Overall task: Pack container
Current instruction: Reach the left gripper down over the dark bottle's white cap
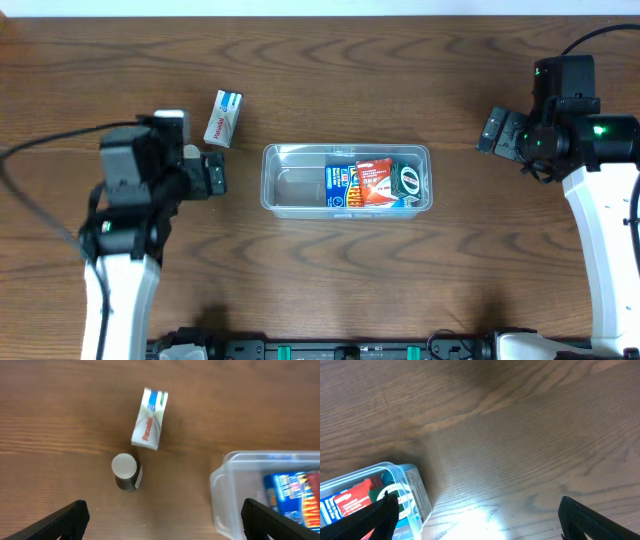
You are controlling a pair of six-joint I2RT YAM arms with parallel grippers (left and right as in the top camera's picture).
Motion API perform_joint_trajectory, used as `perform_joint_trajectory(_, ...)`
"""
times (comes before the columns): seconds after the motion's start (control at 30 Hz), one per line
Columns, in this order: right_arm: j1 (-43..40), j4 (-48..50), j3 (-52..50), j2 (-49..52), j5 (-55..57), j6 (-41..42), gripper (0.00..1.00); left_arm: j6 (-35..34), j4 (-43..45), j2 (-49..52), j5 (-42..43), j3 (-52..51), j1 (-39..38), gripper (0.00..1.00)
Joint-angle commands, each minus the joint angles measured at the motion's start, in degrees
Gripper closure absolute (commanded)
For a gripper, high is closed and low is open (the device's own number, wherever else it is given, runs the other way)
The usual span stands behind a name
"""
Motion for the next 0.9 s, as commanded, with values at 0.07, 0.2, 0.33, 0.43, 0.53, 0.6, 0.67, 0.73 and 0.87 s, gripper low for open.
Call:
perform_joint_trajectory(0.07, -0.31, -0.04, -0.02, 0.28, 0.07, 0.17, 0.01, 2.89, 2.86, 6.19, 0.98, 0.74, 0.24, 0.02)
perform_joint_trajectory(0.2, -0.31, -0.04, -0.02, 0.28, 0.04, 0.17, 0.01, 3.1, 8.09, 6.97, 2.08, 0.74, 0.24, 0.02)
perform_joint_trajectory(0.33, -0.31, -0.04, -0.02, 0.28, 0.04, 0.17, 0.01, 7.17, 11.82, 7.04, 1.05, 0.76, 0.26, 0.02)
perform_joint_trajectory(0.43, -0.31, -0.04, -0.02, 0.28, 0.04, 0.17, 0.01, 7.19, 13.94, 8.15, -2.54, 0.76, 0.26, 0.02)
perform_joint_trajectory(0.53, -0.31, -0.04, -0.02, 0.28, 0.04, 0.17, 0.01, 7.17, 15.08, 10.05, -3.58, 0.76, 0.26, 0.02)
perform_joint_trajectory(0.6, -0.31, -0.04, -0.02, 0.28, 0.07, 0.17, 0.01, 7.15, 14.62, 11.58, -3.58, 0.76, 0.26, 0.02)
perform_joint_trajectory(0.67, -0.31, -0.04, -0.02, 0.28, 0.04, 0.17, 0.01, 6.73, 14.4, 12.81, -3.56, 0.76, 0.26, 0.02)
perform_joint_trajectory(0.73, -0.31, -0.04, -0.02, 0.28, 0.07, 0.17, 0.01, 6.69, 14.23, 13.9, -3.56, 0.76, 0.26, 0.02)
perform_joint_trajectory(0.87, -0.31, -0.04, -0.02, 0.28, 0.04, 0.17, 0.01, 6.69, 12.79, 14.91, -3.8, 0.76, 0.26, 0.02)
